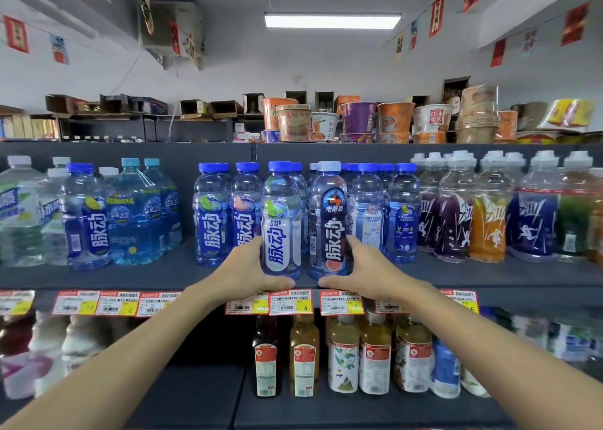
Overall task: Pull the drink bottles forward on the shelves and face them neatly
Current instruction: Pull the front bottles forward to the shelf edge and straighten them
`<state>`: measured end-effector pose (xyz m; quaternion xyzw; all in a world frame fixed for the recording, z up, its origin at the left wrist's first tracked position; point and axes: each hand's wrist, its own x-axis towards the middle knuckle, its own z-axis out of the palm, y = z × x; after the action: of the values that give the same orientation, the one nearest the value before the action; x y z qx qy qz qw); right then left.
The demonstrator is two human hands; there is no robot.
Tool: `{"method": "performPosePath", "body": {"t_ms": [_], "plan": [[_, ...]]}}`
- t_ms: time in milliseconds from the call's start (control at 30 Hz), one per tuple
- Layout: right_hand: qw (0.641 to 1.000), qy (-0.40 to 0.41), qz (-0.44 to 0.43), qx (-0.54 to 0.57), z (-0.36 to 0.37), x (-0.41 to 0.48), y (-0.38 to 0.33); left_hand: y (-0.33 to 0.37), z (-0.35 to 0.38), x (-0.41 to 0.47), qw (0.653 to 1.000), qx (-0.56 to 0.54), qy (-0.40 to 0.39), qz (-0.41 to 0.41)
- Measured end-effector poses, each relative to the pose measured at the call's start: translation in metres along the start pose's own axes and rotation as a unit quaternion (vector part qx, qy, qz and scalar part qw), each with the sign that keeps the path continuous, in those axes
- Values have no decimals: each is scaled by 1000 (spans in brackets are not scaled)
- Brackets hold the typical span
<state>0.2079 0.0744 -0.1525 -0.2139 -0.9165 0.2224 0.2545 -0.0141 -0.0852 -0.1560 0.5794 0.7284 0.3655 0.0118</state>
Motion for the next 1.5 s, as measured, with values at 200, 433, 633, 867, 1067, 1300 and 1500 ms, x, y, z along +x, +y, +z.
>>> {"method": "performPosePath", "body": {"t_ms": [200,433,633,867,1067,1300,1500], "plan": [[1000,2,5,9,-1,0,4,-12,-4,3,1000,-12,-13,-8],[1000,17,11,2,3,5,7,-13,1,9,1000,-7,-1,-19],[1000,20,14,7,4,7,7,-10,2,6,1000,-17,13,0],[1000,23,15,3,5,8,8,-11,2,8,1000,-1,13,2],[999,26,18,-5,5,9,9,-12,1,9,1000,23,8,14],[999,29,12,-8,6,8,9,-11,6,2,999,22,23,37],[1000,22,0,-15,6,10,11,-5,4,-1,998,57,13,6]]}}
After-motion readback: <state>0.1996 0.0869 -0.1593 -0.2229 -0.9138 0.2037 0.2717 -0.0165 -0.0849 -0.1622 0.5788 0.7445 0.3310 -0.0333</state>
